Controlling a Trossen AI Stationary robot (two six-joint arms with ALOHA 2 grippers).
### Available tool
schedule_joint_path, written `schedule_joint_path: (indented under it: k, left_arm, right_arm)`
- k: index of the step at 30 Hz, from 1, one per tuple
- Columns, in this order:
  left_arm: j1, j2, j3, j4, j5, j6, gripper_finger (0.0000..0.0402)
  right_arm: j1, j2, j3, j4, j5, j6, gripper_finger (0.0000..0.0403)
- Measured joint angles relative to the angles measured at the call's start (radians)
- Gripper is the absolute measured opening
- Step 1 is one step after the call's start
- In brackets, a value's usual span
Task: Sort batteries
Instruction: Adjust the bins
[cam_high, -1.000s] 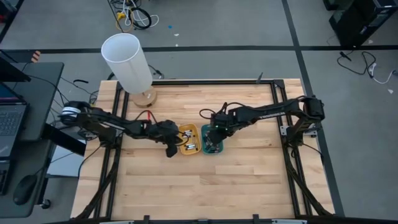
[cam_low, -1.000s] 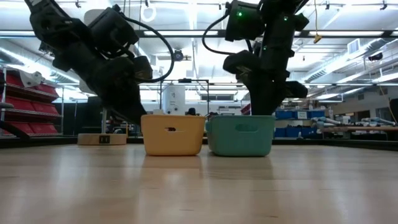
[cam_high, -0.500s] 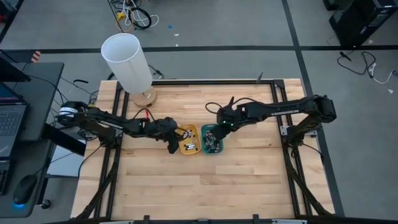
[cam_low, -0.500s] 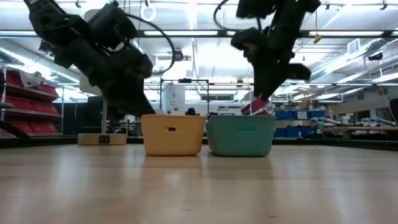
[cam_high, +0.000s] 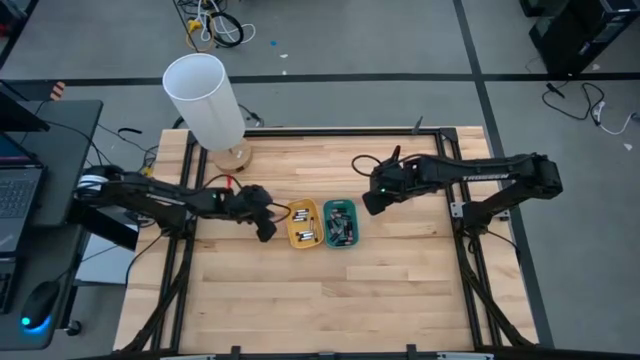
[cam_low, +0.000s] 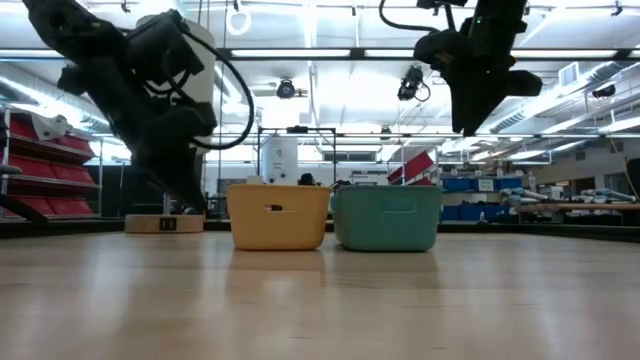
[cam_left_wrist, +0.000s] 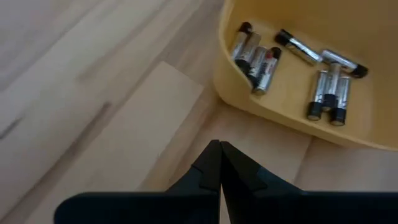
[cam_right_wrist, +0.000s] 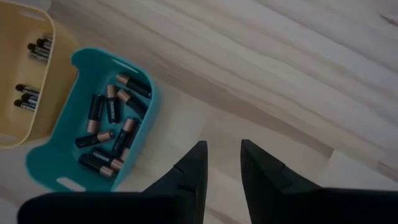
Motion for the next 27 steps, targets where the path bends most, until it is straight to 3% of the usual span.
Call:
schedule_joint_path:
  k: [16,27]
  left_arm:
    - [0.026,0.195,-0.032,0.400,0.034,0.071,0.0015]
    - [0.046,0.208,-0.008,0.400,0.082,0.073,0.0015]
  right_arm:
    - [-0.007,-0.002,0.000,0.022,-0.020,-0.006,0.0081]
    - [-0.005,-0.002,0.000,0.018,-0.010,-0.010,0.0081]
